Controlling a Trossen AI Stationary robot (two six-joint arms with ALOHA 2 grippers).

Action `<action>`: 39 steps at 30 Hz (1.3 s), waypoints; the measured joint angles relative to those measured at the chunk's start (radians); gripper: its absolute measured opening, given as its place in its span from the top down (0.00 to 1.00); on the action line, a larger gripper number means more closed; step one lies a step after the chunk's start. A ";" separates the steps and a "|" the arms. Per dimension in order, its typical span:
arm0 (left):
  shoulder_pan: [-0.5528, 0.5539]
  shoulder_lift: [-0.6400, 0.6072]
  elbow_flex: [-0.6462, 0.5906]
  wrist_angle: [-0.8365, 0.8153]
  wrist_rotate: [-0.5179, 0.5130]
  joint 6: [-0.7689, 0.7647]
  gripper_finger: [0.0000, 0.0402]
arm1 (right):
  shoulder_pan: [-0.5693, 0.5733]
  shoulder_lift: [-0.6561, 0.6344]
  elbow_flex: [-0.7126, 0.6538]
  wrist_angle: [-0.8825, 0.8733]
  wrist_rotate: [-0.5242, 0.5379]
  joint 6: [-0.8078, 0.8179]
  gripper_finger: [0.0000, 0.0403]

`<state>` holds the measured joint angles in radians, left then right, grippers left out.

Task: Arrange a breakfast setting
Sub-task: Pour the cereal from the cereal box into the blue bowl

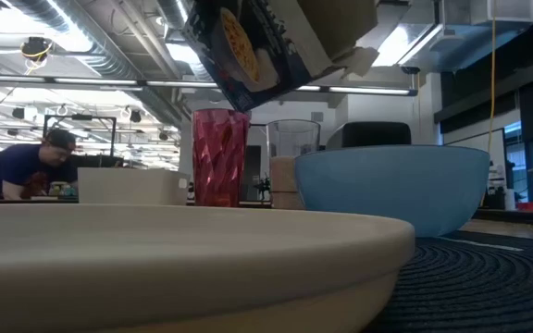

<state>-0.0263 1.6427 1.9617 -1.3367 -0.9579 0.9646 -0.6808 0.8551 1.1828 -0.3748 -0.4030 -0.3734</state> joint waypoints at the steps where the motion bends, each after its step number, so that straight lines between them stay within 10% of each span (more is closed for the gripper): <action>1: 0.000 0.002 0.000 0.002 -0.001 0.000 0.71 | 0.000 0.000 0.000 -0.003 0.000 -0.002 0.87; 39: -0.025 0.059 0.001 0.172 -0.059 0.227 0.71 | 0.000 0.000 0.000 -0.076 -0.001 -0.029 0.87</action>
<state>-0.0513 1.7016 1.9625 -1.1645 -1.0169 1.1912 -0.6809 0.8551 1.1831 -0.4512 -0.4044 -0.4019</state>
